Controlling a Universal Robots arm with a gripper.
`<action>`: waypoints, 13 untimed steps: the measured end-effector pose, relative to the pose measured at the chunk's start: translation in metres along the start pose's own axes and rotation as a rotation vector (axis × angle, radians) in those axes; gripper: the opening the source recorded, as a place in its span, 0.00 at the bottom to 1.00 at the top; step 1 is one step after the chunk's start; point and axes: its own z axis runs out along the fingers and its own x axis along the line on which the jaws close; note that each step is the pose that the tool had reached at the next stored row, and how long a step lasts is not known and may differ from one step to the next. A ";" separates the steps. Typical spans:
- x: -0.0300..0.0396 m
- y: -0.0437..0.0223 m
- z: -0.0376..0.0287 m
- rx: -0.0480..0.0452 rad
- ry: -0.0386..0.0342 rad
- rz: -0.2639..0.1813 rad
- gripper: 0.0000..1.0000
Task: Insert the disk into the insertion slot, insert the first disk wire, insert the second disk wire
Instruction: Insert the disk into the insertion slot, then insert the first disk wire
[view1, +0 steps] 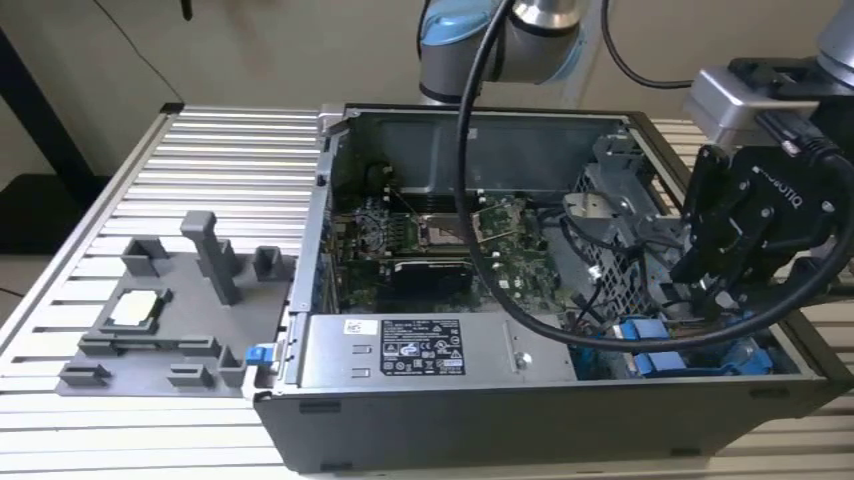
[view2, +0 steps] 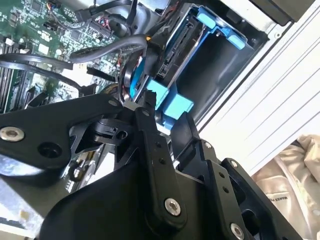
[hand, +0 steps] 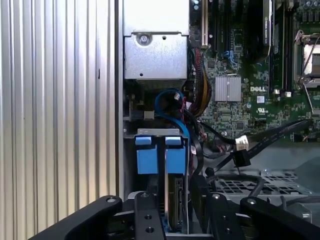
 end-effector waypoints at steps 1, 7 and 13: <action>0.0000 0.0002 -0.0037 0.0000 0.0000 0.000 0.41; 0.0000 0.0007 -0.0183 0.0001 0.0023 0.000 0.41; -0.0009 0.0030 -0.0181 0.0414 0.0019 0.000 0.41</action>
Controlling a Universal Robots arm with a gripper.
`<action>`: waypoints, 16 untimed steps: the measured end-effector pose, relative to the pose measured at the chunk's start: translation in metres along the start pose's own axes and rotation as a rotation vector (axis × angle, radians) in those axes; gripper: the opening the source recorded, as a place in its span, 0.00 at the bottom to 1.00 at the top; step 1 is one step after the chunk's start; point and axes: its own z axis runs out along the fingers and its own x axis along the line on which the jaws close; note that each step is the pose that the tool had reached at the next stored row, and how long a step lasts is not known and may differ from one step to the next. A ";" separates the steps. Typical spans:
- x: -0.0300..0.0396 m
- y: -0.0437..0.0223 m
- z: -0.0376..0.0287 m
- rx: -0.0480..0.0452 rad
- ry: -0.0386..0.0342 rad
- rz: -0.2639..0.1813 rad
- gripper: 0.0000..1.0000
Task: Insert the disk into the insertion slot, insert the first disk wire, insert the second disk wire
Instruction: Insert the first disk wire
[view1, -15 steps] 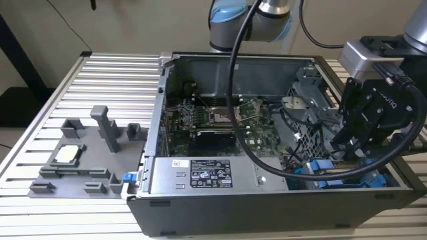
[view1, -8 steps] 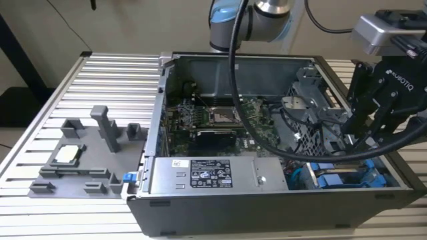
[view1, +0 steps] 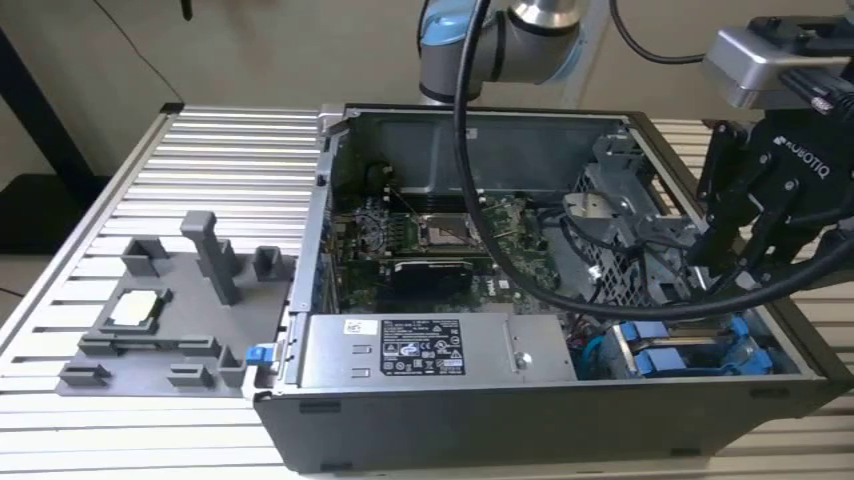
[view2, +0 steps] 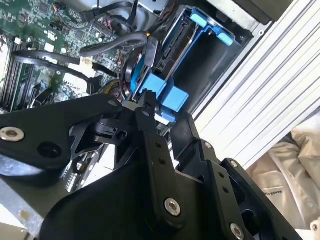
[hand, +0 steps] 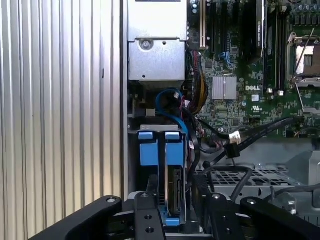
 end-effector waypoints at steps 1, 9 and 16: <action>-0.0003 0.0008 0.0000 0.0180 -0.0005 0.000 0.41; -0.0031 0.0068 0.0004 0.1536 -0.0076 0.000 0.41; -0.0180 0.0108 0.0084 0.1880 -0.0044 -0.018 0.41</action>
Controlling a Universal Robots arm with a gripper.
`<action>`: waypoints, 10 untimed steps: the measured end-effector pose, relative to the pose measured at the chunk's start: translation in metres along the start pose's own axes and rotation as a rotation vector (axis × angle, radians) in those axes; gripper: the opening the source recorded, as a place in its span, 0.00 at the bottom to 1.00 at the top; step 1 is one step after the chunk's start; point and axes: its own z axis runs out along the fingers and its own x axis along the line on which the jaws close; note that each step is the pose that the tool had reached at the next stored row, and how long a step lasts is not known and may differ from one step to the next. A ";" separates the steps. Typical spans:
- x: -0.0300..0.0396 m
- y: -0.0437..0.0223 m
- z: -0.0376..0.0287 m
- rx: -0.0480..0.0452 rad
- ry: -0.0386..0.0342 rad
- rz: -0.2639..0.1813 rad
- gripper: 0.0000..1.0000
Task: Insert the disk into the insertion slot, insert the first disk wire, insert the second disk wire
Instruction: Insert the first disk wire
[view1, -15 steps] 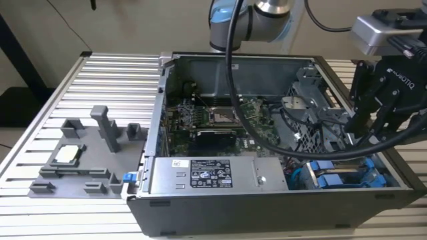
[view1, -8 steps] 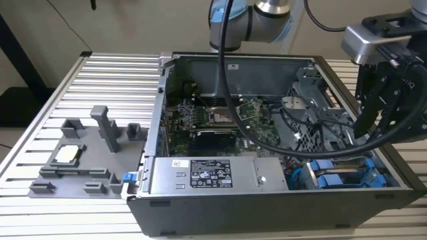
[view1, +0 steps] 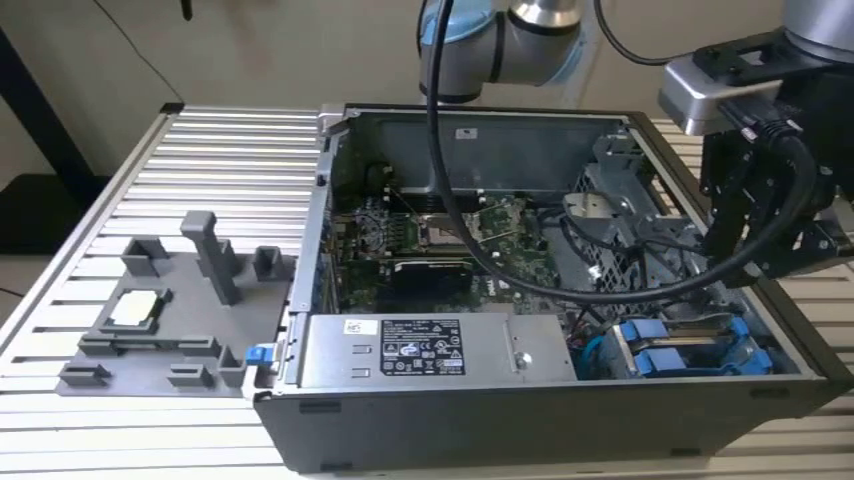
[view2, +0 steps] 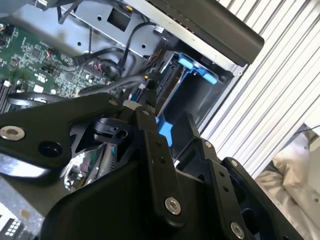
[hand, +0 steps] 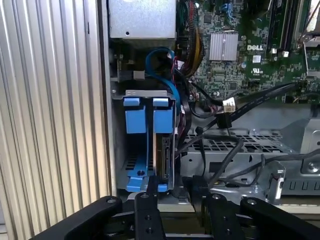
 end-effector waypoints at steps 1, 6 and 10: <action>-0.0026 0.0003 0.0011 0.0044 -0.0008 -0.004 0.41; -0.0058 0.0022 0.0031 0.0656 -0.0018 -0.015 0.41; -0.0059 0.0083 0.0038 0.0952 -0.0012 -0.015 0.41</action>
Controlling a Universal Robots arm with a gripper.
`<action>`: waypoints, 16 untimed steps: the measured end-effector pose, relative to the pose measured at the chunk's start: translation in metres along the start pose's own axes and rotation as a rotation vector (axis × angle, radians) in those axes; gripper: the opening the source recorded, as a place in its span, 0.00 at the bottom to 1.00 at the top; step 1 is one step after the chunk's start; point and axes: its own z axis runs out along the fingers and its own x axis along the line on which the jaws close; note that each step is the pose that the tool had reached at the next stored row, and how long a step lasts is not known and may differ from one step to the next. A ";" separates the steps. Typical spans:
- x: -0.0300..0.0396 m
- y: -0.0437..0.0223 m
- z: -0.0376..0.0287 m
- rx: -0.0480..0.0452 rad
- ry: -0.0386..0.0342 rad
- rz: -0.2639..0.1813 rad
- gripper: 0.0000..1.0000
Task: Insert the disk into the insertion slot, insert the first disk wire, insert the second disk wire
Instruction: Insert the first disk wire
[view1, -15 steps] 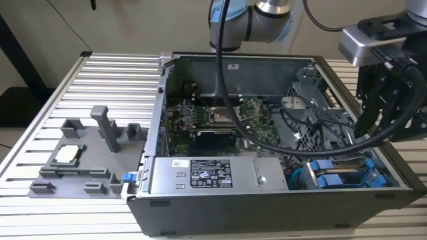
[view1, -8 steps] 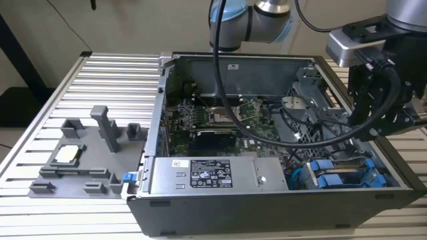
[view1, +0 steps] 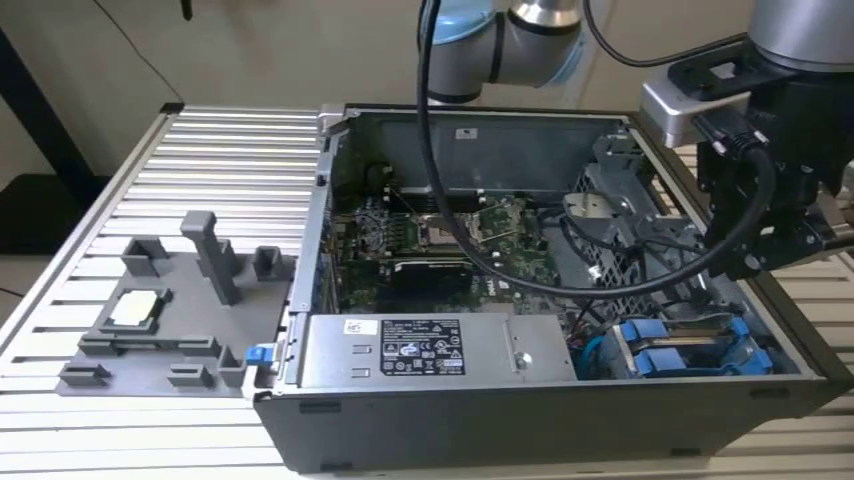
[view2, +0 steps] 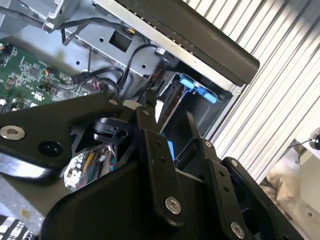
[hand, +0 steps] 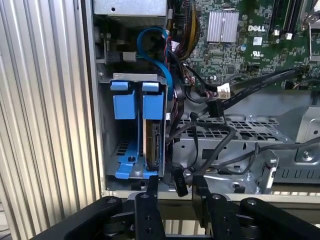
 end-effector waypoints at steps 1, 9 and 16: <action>0.0000 0.0014 0.0001 0.0034 0.0000 0.000 0.41; -0.0002 0.0066 0.0050 0.0211 0.0009 -0.002 0.41; -0.0002 0.0067 0.0051 0.0212 0.0010 -0.001 0.41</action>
